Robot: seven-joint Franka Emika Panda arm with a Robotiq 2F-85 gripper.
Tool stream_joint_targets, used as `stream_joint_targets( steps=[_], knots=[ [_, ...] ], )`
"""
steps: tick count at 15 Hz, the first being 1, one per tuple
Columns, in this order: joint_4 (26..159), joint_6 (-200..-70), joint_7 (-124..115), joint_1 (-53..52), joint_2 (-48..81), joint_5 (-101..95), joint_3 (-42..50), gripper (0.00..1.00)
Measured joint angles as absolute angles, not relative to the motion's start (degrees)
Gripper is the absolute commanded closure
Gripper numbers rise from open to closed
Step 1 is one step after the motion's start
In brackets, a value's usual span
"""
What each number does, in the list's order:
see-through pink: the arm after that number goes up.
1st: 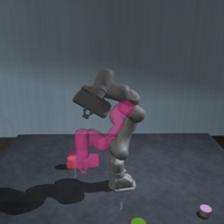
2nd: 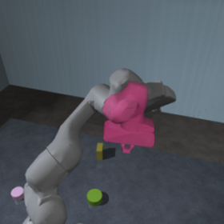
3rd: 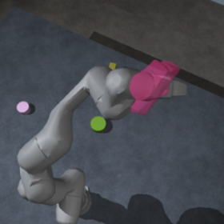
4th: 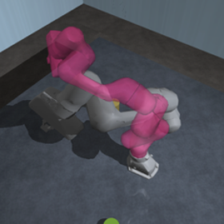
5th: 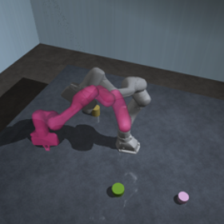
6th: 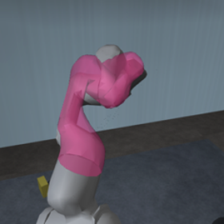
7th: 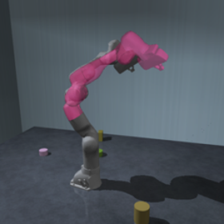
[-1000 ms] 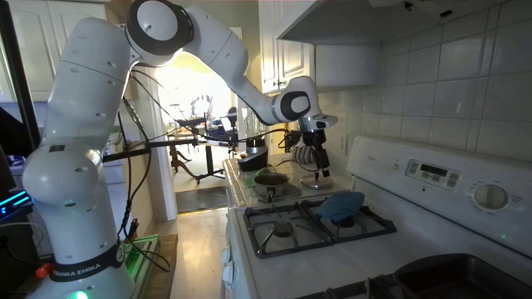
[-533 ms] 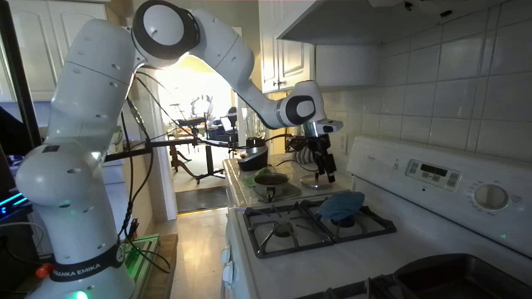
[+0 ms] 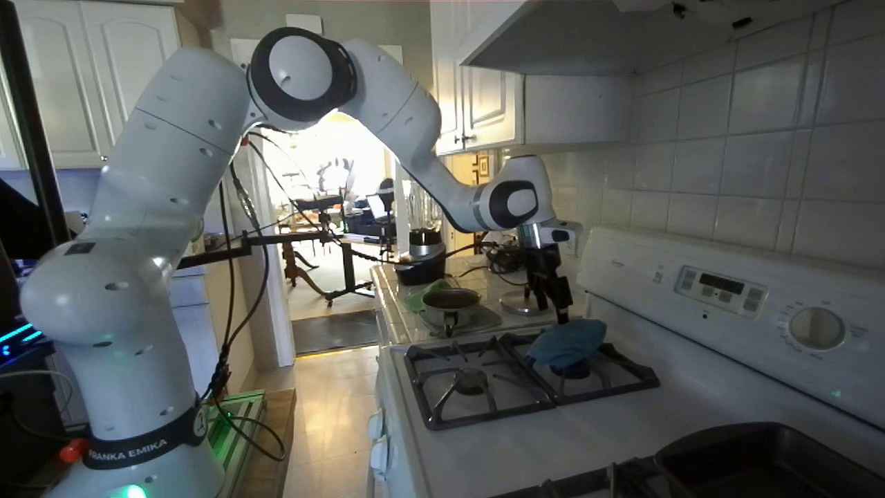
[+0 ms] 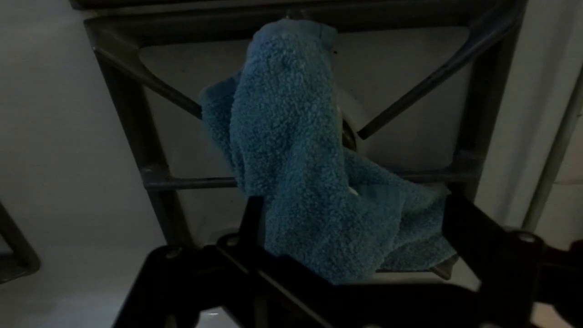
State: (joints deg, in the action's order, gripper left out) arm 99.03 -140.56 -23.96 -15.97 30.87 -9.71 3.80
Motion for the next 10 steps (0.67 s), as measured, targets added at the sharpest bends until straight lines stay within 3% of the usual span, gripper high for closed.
stream_joint_targets(
  steps=[3, 5, 10],
  knots=[
    [97.1, -140.6, -22.9, -15.8, 33.2, -9.7, 3.4, 0.02],
    [96.1, -140.8, -22.6, -15.8, 34.7, -9.7, 3.3, 0.27],
    [94.3, -142.0, -22.4, -15.7, 38.4, -9.4, 3.2, 0.62]
  ],
)
